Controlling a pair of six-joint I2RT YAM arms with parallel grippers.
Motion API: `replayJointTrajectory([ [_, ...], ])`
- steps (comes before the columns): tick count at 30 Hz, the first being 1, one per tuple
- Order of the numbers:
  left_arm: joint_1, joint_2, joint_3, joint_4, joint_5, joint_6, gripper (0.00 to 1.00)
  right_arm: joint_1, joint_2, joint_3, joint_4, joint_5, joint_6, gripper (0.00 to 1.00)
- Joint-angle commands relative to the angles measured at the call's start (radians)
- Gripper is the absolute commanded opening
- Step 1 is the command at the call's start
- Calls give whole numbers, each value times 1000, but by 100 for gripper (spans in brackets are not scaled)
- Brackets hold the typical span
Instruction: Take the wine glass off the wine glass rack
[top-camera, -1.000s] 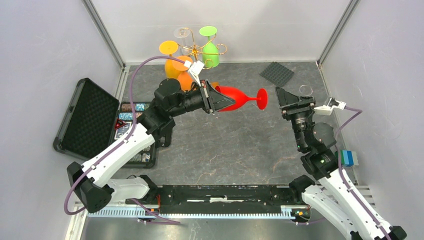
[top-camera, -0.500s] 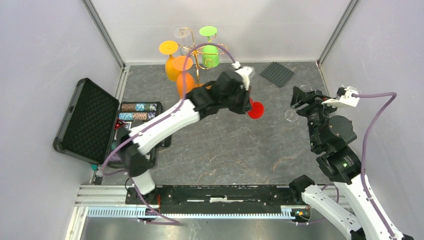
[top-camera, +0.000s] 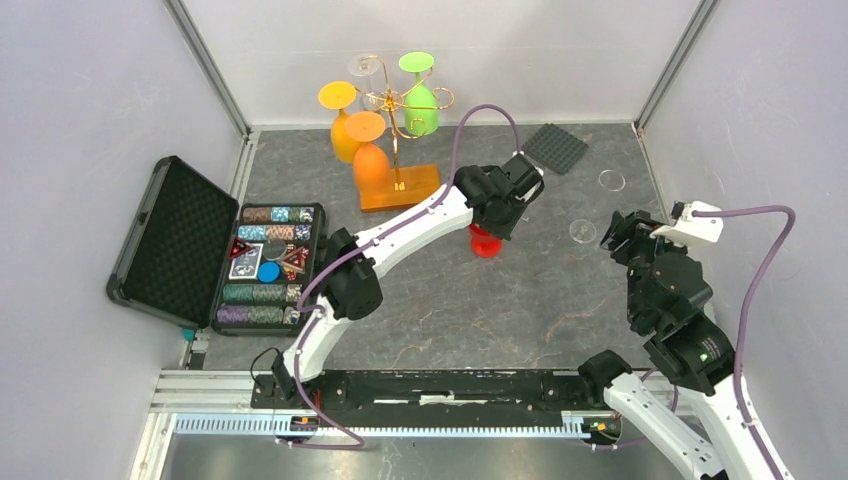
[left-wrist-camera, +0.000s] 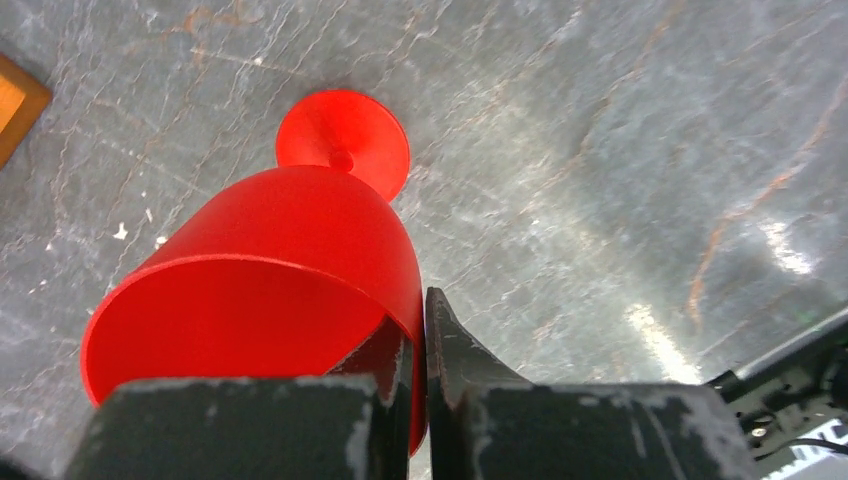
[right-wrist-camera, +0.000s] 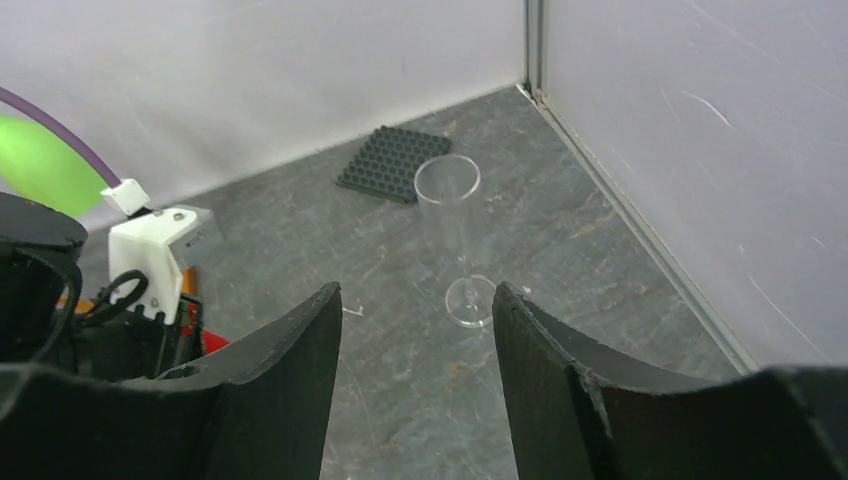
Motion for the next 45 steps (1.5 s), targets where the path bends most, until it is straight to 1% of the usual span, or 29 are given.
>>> replayJointTrajectory([
  [1, 10, 13, 55, -83, -83, 69, 2, -1, -11, -28, -37, 10, 0, 62],
  [7, 54, 29, 43, -118, -64, 81, 3, 0, -5, -41, -39, -17, 14, 62],
  [9, 65, 24, 31, -120, -57, 83, 7, -1, -4, -46, -38, -24, 19, 62],
  [14, 80, 18, 35, -118, -54, 88, 19, -1, 5, -54, -38, -41, 31, 62],
  [16, 84, 17, 54, -120, -58, 93, 28, 0, 9, -55, -38, -51, 35, 62],
  [20, 88, -15, 84, -119, -57, 123, 41, -1, 17, -56, -38, -70, 43, 62],
  [24, 92, -88, 97, -111, -70, 147, 53, -1, 24, -49, -41, -95, 48, 62],
  [28, 92, -167, 95, -97, -63, 166, 60, -1, 31, -56, -34, -114, 59, 62],
  [31, 93, -248, 81, -78, -24, 185, 69, -1, 36, -66, -20, -135, 69, 62],
  [32, 93, -284, 67, -64, -30, 193, 77, -1, 37, -71, -14, -144, 74, 62],
  [33, 94, -316, 43, -44, -33, 205, 82, -1, 40, -75, -7, -150, 78, 62],
  [35, 103, -399, -26, 11, -30, 221, 97, -1, 49, -84, 4, -171, 86, 62],
  [36, 109, -448, -63, 47, -22, 226, 100, -1, 55, -88, 10, -181, 92, 62],
  [39, 132, -594, -199, 143, -8, 241, 100, -1, 68, -107, 35, -209, 110, 62],
  [42, 167, -734, -359, 257, -46, 228, 100, 0, 79, -127, 57, -243, 128, 62],
  [44, 219, -809, -442, 308, -43, 180, 100, -1, 86, -138, 69, -258, 143, 62],
  [45, 263, -846, -474, 332, 7, 150, 100, -1, 89, -143, 73, -265, 153, 62],
])
